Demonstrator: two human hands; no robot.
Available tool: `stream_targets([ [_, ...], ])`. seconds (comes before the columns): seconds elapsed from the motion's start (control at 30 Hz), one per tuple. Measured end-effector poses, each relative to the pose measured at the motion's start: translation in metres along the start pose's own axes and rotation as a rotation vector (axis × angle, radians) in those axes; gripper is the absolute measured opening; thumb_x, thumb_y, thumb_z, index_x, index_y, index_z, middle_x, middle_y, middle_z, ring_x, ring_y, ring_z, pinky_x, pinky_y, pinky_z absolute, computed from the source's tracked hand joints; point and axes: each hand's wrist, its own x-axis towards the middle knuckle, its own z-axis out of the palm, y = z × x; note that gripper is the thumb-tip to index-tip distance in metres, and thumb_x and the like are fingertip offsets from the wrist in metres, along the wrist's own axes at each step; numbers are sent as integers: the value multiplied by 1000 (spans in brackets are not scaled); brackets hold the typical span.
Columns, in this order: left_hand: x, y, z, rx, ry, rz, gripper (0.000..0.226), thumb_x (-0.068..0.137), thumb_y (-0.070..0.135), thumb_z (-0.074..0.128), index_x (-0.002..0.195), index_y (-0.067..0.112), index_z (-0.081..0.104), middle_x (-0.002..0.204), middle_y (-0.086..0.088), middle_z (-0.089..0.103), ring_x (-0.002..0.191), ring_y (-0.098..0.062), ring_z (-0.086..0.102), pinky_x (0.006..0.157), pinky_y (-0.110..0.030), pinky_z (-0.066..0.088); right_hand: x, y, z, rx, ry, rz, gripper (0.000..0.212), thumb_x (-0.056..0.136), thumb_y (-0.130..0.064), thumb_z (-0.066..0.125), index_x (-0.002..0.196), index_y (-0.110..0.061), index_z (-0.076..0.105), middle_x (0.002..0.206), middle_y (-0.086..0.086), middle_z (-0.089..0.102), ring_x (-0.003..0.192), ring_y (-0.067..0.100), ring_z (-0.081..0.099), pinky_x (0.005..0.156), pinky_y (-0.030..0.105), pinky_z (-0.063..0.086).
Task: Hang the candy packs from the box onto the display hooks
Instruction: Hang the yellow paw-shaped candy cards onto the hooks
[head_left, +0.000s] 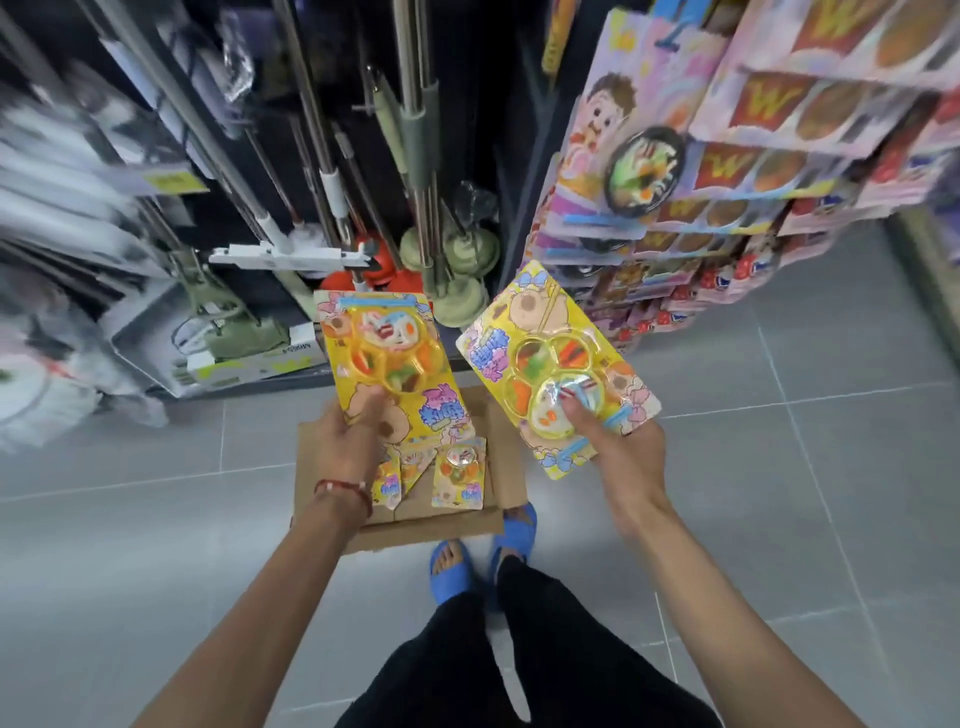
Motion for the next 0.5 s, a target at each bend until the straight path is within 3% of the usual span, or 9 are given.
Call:
stream_targets([
  [0.1, -21, 31, -3, 15, -39, 47, 33, 97, 43, 63, 113, 15, 63, 79, 0, 67, 79, -21, 61, 68, -33, 44, -22, -25, -1, 60, 37, -55, 41, 84, -9, 82, 122, -15, 71, 113, 0, 78, 106, 18, 74, 90, 35, 61],
  [0.2, -39, 63, -4, 1, -66, 111, 42, 98, 45, 61, 127, 15, 58, 85, 3, 66, 88, -17, 61, 81, -35, 45, -34, -46, -3, 115, 66, -93, 40, 83, -11, 84, 119, -19, 71, 113, 0, 78, 107, 20, 74, 93, 43, 59],
  [0.23, -45, 76, -2, -15, -75, 140, 42, 98, 44, 61, 128, 14, 57, 86, 5, 67, 87, -15, 61, 85, -35, 46, -34, -53, -4, 132, 75, -110, 39, 82, -12, 84, 118, -21, 72, 113, 0, 78, 107, 20, 74, 95, 46, 58],
  [0.37, -57, 123, 6, -67, -82, 268, 38, 100, 37, 62, 124, 7, 64, 89, 0, 68, 66, -5, 61, 70, -29, 46, -30, -82, -4, 211, 94, -181, 46, 82, -16, 86, 125, -20, 69, 119, 2, 76, 111, 24, 72, 100, 56, 55],
  [0.5, -59, 163, 18, -115, -94, 323, 62, 98, 42, 63, 144, 3, 50, 90, 1, 69, 73, -5, 63, 79, -31, 49, -10, -113, 3, 316, 98, -214, 54, 82, -16, 86, 131, -20, 64, 123, 2, 74, 115, 24, 71, 101, 58, 53],
])
